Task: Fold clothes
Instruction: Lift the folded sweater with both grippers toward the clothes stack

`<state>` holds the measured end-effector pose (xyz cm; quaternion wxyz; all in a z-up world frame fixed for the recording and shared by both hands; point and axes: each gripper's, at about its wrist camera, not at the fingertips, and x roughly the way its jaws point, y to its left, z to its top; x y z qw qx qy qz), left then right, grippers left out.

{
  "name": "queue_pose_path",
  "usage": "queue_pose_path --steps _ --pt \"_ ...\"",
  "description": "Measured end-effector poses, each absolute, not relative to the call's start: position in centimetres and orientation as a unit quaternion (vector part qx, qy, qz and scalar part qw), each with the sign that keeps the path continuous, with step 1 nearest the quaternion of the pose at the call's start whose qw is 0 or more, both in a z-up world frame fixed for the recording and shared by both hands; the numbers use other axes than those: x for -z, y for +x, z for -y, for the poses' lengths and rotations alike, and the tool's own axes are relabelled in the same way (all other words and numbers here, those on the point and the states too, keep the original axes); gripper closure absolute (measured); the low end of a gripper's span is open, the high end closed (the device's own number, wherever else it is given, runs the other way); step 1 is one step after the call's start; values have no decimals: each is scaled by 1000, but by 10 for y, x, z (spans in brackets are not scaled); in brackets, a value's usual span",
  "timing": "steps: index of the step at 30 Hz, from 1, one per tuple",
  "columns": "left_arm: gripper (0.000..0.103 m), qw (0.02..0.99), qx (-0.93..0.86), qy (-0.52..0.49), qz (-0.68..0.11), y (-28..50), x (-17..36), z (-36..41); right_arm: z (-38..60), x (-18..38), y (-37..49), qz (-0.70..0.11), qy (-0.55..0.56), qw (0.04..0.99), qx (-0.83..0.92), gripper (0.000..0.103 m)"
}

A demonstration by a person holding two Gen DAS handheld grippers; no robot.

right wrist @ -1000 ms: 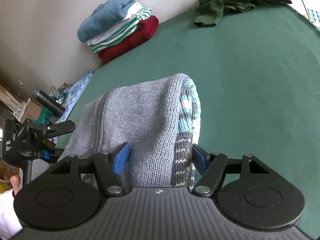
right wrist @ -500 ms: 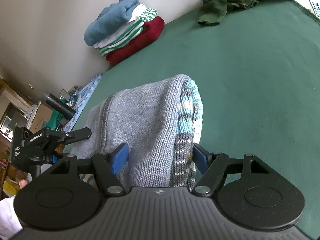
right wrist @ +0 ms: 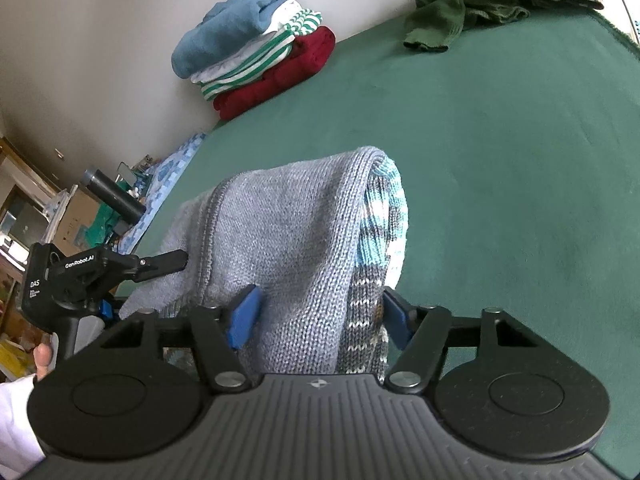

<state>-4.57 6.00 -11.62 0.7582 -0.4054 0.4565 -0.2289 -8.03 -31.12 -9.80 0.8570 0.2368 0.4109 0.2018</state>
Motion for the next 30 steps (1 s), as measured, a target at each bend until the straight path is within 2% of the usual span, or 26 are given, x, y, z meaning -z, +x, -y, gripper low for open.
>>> queue_pose_path --steps 5,6,10,12,15,19,23,25,27,29,30 --pt "51 752 237 -407 -461 -43 117 -60 311 98 -80 -411 242 855 -204 36" --pt "45 751 239 -406 -462 -42 117 -60 312 98 -80 -410 245 854 -204 36" --pt "36 751 250 -398 -464 -40 113 -55 311 99 -81 -405 260 854 -200 30" --pt "21 753 258 -389 -463 -39 110 -49 310 99 -81 -402 265 854 -198 27" --pt "6 757 270 -375 -462 -38 105 -40 309 100 -81 -398 267 855 -198 25" --pt "4 763 278 -363 -458 -39 102 -33 310 101 -81 -396 272 854 -198 25" --pt "15 760 271 -374 -457 -40 108 -42 311 101 -82 -396 268 855 -200 26" --pt "26 759 266 -380 -456 -41 111 -47 312 101 -82 -396 266 856 -201 28" --pt "46 757 262 -386 -456 -42 114 -51 312 101 -82 -396 264 856 -202 31" --pt "58 756 258 -393 -456 -43 117 -56 313 102 -82 -397 262 857 -201 34" --pt "59 755 256 -396 -456 -43 118 -59 314 102 -83 -397 261 857 -199 37"
